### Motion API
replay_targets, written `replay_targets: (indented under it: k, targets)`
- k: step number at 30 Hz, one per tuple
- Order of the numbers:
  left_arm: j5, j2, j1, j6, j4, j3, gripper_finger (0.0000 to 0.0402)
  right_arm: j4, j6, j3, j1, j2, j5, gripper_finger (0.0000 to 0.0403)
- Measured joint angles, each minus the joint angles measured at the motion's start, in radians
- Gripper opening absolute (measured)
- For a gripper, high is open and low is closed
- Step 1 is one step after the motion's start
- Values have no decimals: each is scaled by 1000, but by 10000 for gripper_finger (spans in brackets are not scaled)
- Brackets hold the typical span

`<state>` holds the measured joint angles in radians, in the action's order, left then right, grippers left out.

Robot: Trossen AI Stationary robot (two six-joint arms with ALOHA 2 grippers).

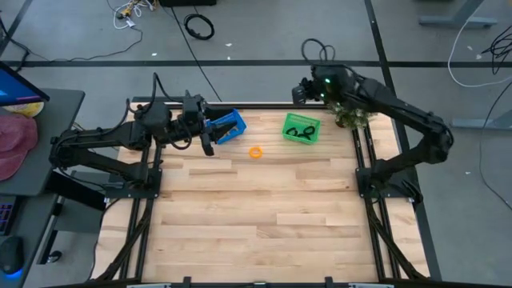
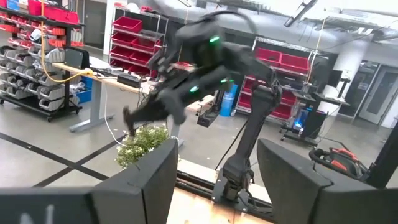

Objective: Sort spring keychains
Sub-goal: Put the black spring keychain into the green bin, then put the yellow spring keychain into the blue bin

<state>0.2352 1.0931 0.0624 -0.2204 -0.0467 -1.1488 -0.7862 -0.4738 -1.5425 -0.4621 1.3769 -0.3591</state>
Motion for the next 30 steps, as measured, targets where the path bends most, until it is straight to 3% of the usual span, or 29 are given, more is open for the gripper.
replay_targets:
  k: [10, 18, 30]
  targets:
    - [0, 1, 0, -4, 23, 0, 224, -172, -14, 0, -153, 200, 239, 10]
    - [0, 1, 0, -4, 23, 0, 224, -280, 23, 0, -185, 357, 263, 17]
    - [0, 1, 0, -4, 41, 0, 224, -259, 38, 0, -187, 456, 263, 102]
